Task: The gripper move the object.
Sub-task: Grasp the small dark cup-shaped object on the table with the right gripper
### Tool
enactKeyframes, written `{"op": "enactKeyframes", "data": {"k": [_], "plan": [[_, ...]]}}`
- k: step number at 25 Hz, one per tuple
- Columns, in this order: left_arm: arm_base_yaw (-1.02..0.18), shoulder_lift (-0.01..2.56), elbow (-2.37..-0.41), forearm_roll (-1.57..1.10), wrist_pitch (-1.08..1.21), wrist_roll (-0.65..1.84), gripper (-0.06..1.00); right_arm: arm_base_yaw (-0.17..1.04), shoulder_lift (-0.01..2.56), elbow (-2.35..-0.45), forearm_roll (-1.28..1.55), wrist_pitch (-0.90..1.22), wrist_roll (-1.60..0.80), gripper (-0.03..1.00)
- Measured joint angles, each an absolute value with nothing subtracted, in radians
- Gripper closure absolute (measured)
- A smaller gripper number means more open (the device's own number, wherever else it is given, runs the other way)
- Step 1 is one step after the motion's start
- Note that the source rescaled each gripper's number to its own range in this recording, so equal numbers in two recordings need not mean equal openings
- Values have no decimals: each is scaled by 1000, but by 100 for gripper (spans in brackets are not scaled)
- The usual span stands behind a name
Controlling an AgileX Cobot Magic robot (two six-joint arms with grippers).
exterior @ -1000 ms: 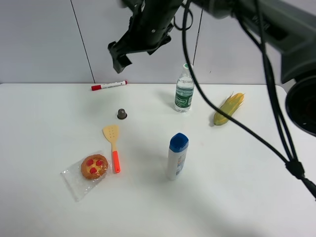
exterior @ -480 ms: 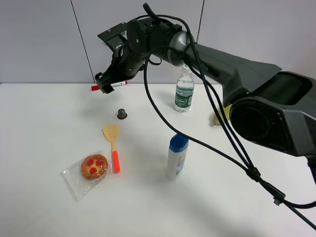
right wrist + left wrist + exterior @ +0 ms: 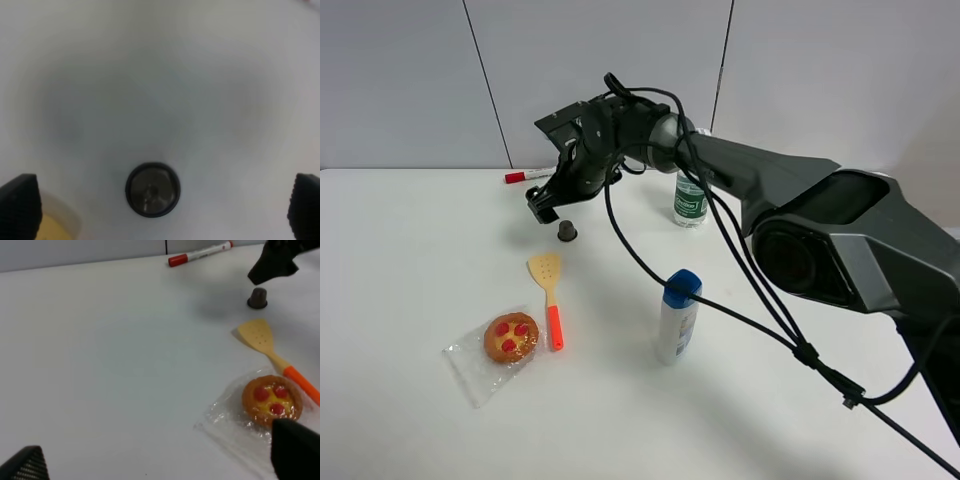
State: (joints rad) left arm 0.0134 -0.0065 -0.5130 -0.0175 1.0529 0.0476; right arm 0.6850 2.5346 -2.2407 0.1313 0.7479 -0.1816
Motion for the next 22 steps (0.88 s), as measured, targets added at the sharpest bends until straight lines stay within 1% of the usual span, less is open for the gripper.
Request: {"op": "enactKeyframes", "data": {"k": [8, 14, 22], "plan": [[13, -7, -513, -18, 1053, 48, -6, 685, 2557, -2241, 162, 703, -180, -3], [13, -7, -513, -18, 1053, 48, -6, 685, 2582, -2242, 163, 674, -179, 5], [13, -7, -513, -18, 1053, 48, -6, 684, 2624, -2242, 164, 668, -179, 6]]}}
